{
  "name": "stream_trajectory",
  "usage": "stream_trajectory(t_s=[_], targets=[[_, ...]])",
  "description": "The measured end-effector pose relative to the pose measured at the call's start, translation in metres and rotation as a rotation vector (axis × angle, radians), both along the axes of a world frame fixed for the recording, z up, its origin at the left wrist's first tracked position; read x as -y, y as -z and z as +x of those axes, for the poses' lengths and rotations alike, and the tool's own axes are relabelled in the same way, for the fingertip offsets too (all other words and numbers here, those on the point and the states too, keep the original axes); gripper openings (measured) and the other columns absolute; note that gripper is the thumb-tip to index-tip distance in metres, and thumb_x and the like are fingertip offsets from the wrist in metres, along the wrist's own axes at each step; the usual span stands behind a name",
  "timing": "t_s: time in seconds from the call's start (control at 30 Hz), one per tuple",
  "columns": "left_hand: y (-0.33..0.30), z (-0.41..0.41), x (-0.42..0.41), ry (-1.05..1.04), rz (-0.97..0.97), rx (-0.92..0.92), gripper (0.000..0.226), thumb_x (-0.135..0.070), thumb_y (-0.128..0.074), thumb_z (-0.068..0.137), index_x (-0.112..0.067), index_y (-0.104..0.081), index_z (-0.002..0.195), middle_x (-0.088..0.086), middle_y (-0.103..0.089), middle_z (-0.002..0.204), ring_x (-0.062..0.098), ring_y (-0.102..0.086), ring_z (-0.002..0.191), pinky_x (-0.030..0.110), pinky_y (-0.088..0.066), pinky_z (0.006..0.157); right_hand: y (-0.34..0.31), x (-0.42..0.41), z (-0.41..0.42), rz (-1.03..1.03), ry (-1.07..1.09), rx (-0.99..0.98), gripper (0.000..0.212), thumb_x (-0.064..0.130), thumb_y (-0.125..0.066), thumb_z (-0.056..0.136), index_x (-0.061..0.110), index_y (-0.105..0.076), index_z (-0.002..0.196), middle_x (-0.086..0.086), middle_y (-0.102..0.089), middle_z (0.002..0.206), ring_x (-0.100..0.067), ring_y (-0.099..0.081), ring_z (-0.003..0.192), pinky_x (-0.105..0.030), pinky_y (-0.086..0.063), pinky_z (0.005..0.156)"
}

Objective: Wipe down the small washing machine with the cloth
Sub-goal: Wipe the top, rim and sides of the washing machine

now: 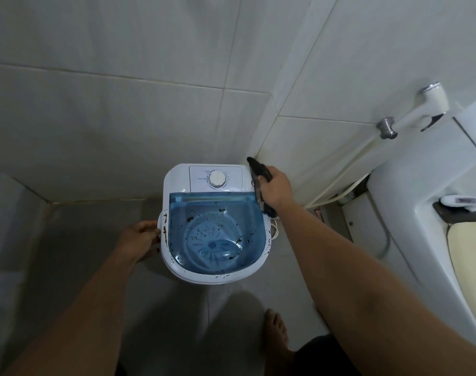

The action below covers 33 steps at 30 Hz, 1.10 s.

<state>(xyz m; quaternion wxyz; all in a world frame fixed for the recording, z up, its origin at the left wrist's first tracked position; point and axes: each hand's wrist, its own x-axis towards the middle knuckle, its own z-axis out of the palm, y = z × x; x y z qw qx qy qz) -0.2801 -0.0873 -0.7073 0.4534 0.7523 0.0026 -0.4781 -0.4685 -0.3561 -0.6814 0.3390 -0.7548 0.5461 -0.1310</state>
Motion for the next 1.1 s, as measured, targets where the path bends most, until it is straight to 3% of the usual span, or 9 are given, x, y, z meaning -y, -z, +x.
stream_trajectory(t_s=[0.17,0.27,0.37,0.47,0.63,0.73,0.83,0.97,1.1], targets=[[0.0,-0.001,0.001,-0.015,-0.013,-0.017,0.024,-0.004,-0.054,0.098,-0.011,-0.062,0.12,0.013,-0.068,0.103,0.018,-0.064,0.079,0.04,-0.053,0.084,0.03,-0.042,-0.053,-0.017,0.076,0.021,0.031,0.029,-0.055,0.099,0.026,-0.061,0.13,-0.01,-0.063,0.114,-0.027,-0.065,0.099,-0.041,-0.054,0.093],[0.001,-0.001,0.001,-0.015,-0.025,-0.031,0.027,-0.003,-0.054,0.098,-0.009,-0.06,0.123,0.017,-0.068,0.113,0.025,-0.065,0.089,0.039,-0.052,0.085,0.049,-0.096,-0.09,-0.02,0.19,0.137,0.032,0.038,-0.055,0.098,0.035,-0.061,0.129,-0.001,-0.061,0.114,-0.026,-0.068,0.096,-0.047,-0.059,0.086],[0.004,0.001,0.002,-0.015,-0.017,-0.046,0.029,-0.003,-0.053,0.099,-0.008,-0.059,0.127,0.019,-0.067,0.121,0.028,-0.063,0.1,0.044,-0.051,0.094,0.054,-0.155,-0.116,-0.071,0.236,0.156,0.036,0.03,-0.057,0.101,0.03,-0.057,0.137,0.003,-0.054,0.113,0.0,-0.056,0.097,-0.023,-0.049,0.083],[0.004,0.0,0.003,-0.006,-0.012,-0.054,0.03,-0.003,-0.052,0.099,-0.007,-0.059,0.128,0.019,-0.067,0.121,0.029,-0.063,0.102,0.045,-0.05,0.096,0.044,-0.18,-0.125,-0.099,0.174,0.162,0.038,0.029,-0.055,0.102,0.028,-0.054,0.141,0.004,-0.052,0.113,0.005,-0.053,0.102,-0.011,-0.039,0.084],[-0.001,0.0,0.004,-0.004,0.001,-0.048,0.028,-0.003,-0.053,0.099,-0.009,-0.058,0.126,0.014,-0.065,0.112,0.025,-0.063,0.095,0.041,-0.05,0.089,0.044,-0.103,-0.093,-0.063,0.167,0.082,0.037,0.032,-0.055,0.098,0.032,-0.058,0.135,-0.004,-0.058,0.12,-0.011,-0.057,0.104,-0.032,-0.048,0.098],[0.001,-0.001,0.004,0.002,-0.001,-0.042,0.023,-0.004,-0.053,0.099,-0.014,-0.059,0.119,0.013,-0.064,0.11,0.017,-0.062,0.08,0.038,-0.051,0.082,0.043,-0.067,-0.073,-0.028,0.131,-0.004,0.037,0.032,-0.052,0.096,0.031,-0.059,0.133,-0.011,-0.064,0.118,-0.029,-0.066,0.103,-0.045,-0.056,0.093],[0.004,0.001,0.003,0.009,0.002,-0.038,0.021,-0.005,-0.053,0.098,-0.016,-0.06,0.116,0.011,-0.066,0.112,0.016,-0.063,0.083,0.034,-0.052,0.075,0.043,-0.081,-0.07,-0.061,0.194,0.006,0.037,0.028,-0.053,0.099,0.027,-0.057,0.136,-0.013,-0.056,0.123,-0.033,-0.063,0.106,-0.043,-0.053,0.095],[0.007,0.001,0.003,0.005,0.009,-0.033,0.025,-0.006,-0.053,0.099,-0.013,-0.061,0.122,0.012,-0.068,0.114,0.024,-0.064,0.1,0.043,-0.053,0.092,0.059,-0.151,-0.092,-0.152,0.322,0.13,0.037,0.031,-0.057,0.099,0.031,-0.054,0.136,-0.002,-0.05,0.119,-0.025,-0.062,0.104,-0.039,-0.054,0.088],[0.007,0.0,0.004,0.003,0.002,-0.049,0.023,-0.006,-0.053,0.099,-0.017,-0.06,0.117,0.012,-0.068,0.112,0.025,-0.064,0.101,0.045,-0.051,0.101,0.061,-0.206,-0.123,-0.188,0.113,0.157,0.038,0.035,-0.057,0.098,0.029,-0.054,0.136,0.004,-0.046,0.121,-0.015,-0.06,0.098,-0.039,-0.058,0.079]])
